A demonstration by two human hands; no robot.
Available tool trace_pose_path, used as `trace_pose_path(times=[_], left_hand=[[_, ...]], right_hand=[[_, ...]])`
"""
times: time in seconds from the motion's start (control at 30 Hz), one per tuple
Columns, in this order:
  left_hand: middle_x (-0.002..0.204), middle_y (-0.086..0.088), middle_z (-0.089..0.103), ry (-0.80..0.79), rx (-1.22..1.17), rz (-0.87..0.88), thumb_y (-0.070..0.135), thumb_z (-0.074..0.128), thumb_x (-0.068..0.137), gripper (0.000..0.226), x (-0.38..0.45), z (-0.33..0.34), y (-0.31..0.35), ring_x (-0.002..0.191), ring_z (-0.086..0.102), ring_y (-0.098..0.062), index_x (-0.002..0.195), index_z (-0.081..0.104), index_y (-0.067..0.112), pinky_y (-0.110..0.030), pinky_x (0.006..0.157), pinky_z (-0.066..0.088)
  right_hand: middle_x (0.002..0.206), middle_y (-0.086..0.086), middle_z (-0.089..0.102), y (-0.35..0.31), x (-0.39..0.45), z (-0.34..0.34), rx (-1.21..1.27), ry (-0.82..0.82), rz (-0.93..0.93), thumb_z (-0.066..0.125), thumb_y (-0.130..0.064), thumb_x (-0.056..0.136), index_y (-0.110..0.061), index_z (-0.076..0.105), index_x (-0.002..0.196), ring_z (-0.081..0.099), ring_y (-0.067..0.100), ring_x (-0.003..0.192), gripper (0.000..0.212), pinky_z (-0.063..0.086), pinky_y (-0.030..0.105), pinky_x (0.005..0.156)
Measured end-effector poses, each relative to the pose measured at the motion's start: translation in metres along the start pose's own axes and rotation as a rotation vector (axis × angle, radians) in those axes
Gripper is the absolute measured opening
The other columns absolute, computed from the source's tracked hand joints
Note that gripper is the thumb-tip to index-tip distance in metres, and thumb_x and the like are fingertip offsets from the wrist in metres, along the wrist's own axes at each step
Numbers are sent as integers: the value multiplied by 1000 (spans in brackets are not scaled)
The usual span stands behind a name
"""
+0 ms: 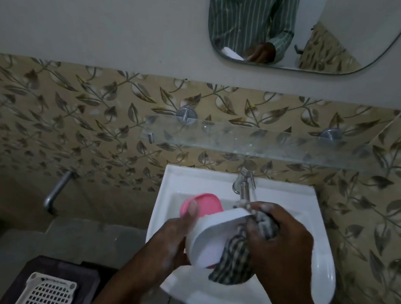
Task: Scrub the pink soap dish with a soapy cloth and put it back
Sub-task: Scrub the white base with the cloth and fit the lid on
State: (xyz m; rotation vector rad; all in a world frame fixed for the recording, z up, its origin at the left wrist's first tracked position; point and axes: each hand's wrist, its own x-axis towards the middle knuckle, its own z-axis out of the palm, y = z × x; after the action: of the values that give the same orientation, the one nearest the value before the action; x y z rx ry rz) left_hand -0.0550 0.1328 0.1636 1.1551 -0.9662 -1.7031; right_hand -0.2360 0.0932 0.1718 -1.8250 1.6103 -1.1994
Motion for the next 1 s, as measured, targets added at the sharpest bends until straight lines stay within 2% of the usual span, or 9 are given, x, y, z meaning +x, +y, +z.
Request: trace_pose_path(times=[0.13,0.27,0.37,0.43,0.53,0.63,0.73,0.9,1.0], left_hand=[[92,18,78,373,542,286,51,75,80,22,2,8,-29,85,74,-2,94,76,35,-16,70,57],[76,20,74,489,594,290,37,71,92,8,12,11,-19,77,70,2,88,74,31,-11,65,50],[71,37,67,396,701,326,29,67,91,23,12,13,-11,74,66,10,69,63,37,-6,58,44],[74,39,67,382,711,359,19,66,92,29,13,13,-8,77,66,12,71,62,40,-4,61,44],[83,36,71,403,698,431,26,65,86,20,12,7,-7,80,68,11,81,69,45,-1,65,44],[91,31,72,415,726,451,30,67,89,17,11,4,-5,85,68,10,94,73,46,-2,71,46],[86,49,62,398,778,426,35,67,89,20,16,9,-2,83,61,20,78,64,51,3,68,41],[83,23,67,315,799,425,44,51,83,17,29,8,-9,74,63,6,74,59,33,-9,61,41],[77,11,69,405,771,407,52,62,77,25,31,7,-9,75,66,-3,73,70,29,-23,65,54]], right_hand=[[94,-7,73,4,1,2,-54,29,62,78,0,74,-17,74,103,64,-7,81,33,40,-6,77],[99,6,71,1,-10,12,-257,-49,-224,82,11,58,-7,71,103,65,22,87,50,54,20,78],[109,8,68,-12,-24,23,-257,-79,-455,62,-9,85,-5,67,112,61,26,93,28,57,38,76],[113,3,62,-18,-21,22,-168,-93,-504,49,-17,93,-8,60,116,57,21,94,27,53,30,82],[105,1,65,-4,-7,10,-167,-126,-399,76,0,68,-7,65,112,55,14,94,47,45,17,85],[95,2,71,9,5,2,-167,-141,-203,84,7,57,-10,71,102,65,22,88,50,45,14,82],[98,7,70,1,-3,11,-215,-121,-322,81,9,56,-5,71,104,61,21,92,51,46,19,86],[106,9,69,-24,-12,19,-187,-120,-568,58,-14,84,-6,63,113,61,25,89,30,55,35,79],[101,3,70,-8,-1,13,-159,-69,-433,63,-6,78,-10,66,110,62,16,89,33,58,31,77]])
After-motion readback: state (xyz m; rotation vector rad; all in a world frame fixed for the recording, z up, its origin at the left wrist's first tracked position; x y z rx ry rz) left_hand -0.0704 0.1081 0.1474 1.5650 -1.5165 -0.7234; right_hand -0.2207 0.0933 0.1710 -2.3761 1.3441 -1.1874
